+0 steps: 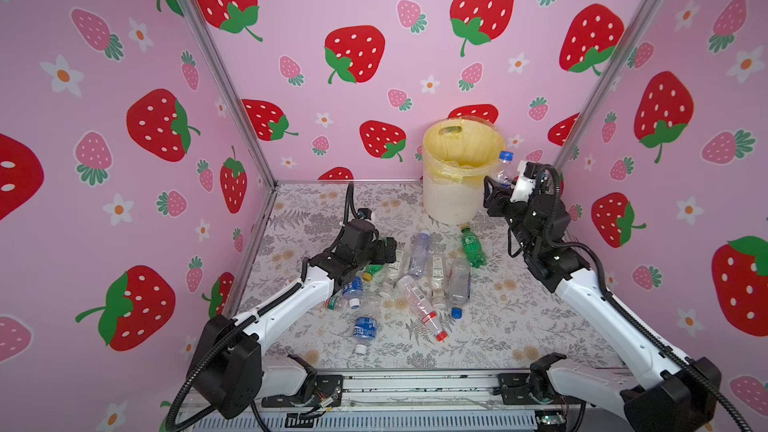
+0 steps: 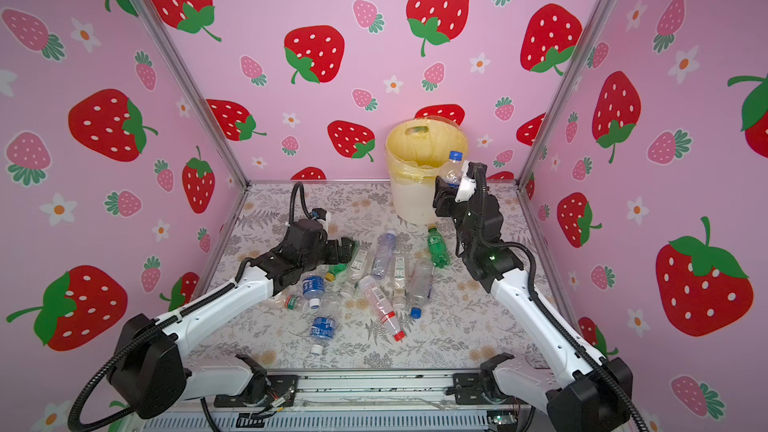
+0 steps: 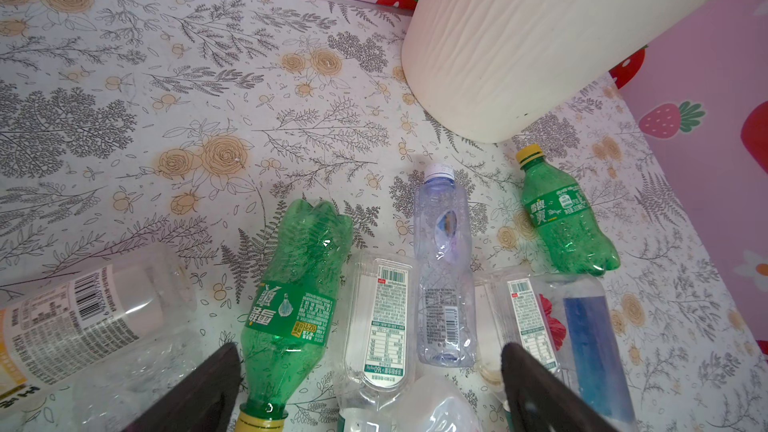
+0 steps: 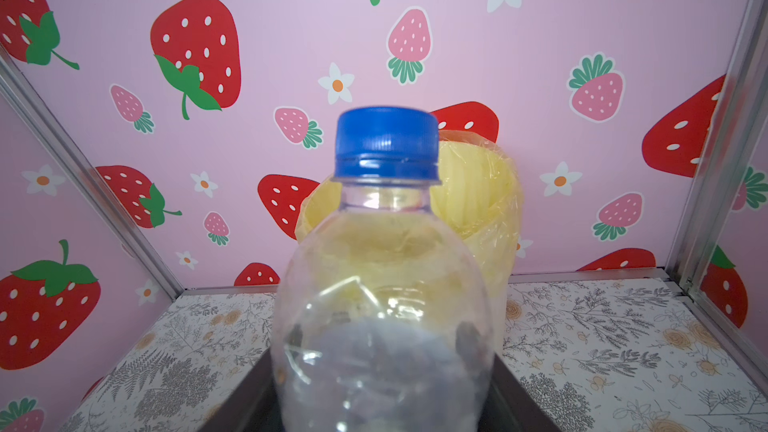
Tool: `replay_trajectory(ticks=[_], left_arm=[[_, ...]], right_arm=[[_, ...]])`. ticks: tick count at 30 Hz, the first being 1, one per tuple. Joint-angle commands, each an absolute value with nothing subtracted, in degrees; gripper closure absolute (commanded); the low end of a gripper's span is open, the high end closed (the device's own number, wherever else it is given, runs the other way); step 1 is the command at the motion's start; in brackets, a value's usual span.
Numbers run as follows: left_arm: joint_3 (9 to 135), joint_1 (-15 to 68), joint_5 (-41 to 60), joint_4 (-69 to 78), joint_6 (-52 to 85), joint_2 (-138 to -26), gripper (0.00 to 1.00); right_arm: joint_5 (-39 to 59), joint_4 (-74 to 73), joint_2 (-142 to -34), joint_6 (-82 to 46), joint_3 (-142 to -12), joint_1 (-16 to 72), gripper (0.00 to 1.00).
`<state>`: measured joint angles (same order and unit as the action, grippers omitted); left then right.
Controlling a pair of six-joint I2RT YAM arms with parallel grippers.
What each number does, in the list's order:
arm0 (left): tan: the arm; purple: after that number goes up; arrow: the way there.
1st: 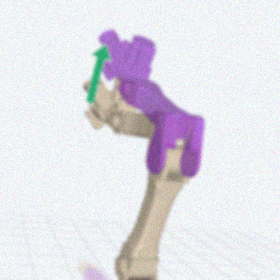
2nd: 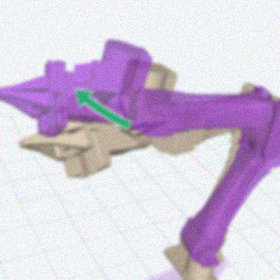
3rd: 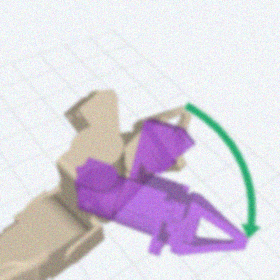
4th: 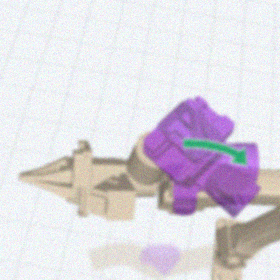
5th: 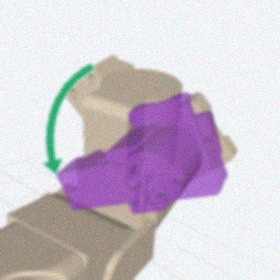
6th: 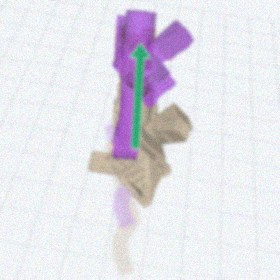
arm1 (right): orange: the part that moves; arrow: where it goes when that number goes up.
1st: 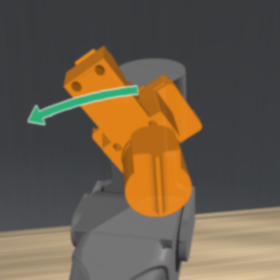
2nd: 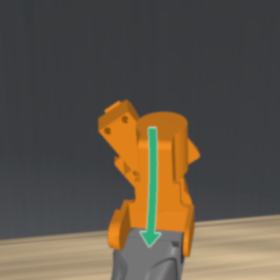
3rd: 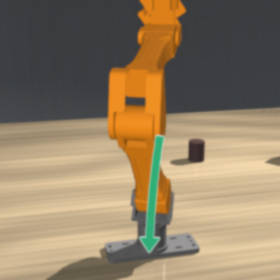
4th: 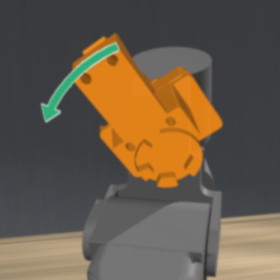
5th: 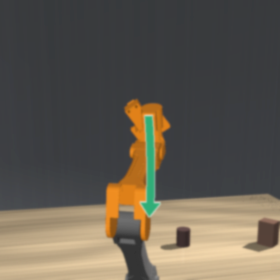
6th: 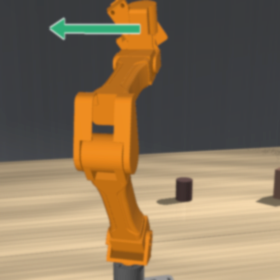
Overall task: Throw the plastic bottles in the bin
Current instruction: 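Open the right gripper above the bin to drop the bottle in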
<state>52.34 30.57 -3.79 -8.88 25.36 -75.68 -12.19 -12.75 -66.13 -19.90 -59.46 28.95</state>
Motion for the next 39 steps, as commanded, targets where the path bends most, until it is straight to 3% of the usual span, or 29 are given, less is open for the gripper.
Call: replay_trajectory(ticks=[1,5,9,10,13,15,16,25,39], left_arm=[[53.34,30.24,-3.25,-8.44,25.71,-76.36,0.01],[53.61,30.15,-2.91,-8.45,26.05,-76.52,0.01],[54.48,30.03,-2.9,-9.23,26.11,-76.22,0.01],[54.66,29.99,-2.98,-9.4,26.1,-76.04,0.01],[55.26,29.93,-3.33,-10.0,26.17,-75.68,0.01],[55.52,29.92,-3.52,-10.59,26.27,-75.35,0.01],[55.46,29.97,-3.58,-10.76,26.38,-75.09,0.01],[55.32,29.55,-4.4,-11.24,25.85,-74.87,0.01],[56.28,28.95,-4.46,-13.15,26.89,-75.8,0.01]], right_arm=[[-12.86,-14.99,-69.57,-19.66,-64.74,28.56,0.4],[-13.5,-14.21,-80.19,-17.67,-77.77,26.67,0.38],[-9.89,-6.65,-97.57,-19.41,-101.84,21.96,0.36],[-9.34,-2.58,-103.08,-19.51,-110.26,21.17,0.33],[-5.95,13.62,-119.36,-19.28,-138.22,19.58,0.09],[-6.14,23.05,-125.6,-20.45,-151.1,19.45,0.0],[-5.78,24.44,-125.96,-20.79,-151.91,19.43,0.01],[-1.72,-2.37,-97.89,-23.77,-101.4,19.43,0.01],[-0.22,-2.24,-77.68,-24.83,-73.71,19.49,0.01]])
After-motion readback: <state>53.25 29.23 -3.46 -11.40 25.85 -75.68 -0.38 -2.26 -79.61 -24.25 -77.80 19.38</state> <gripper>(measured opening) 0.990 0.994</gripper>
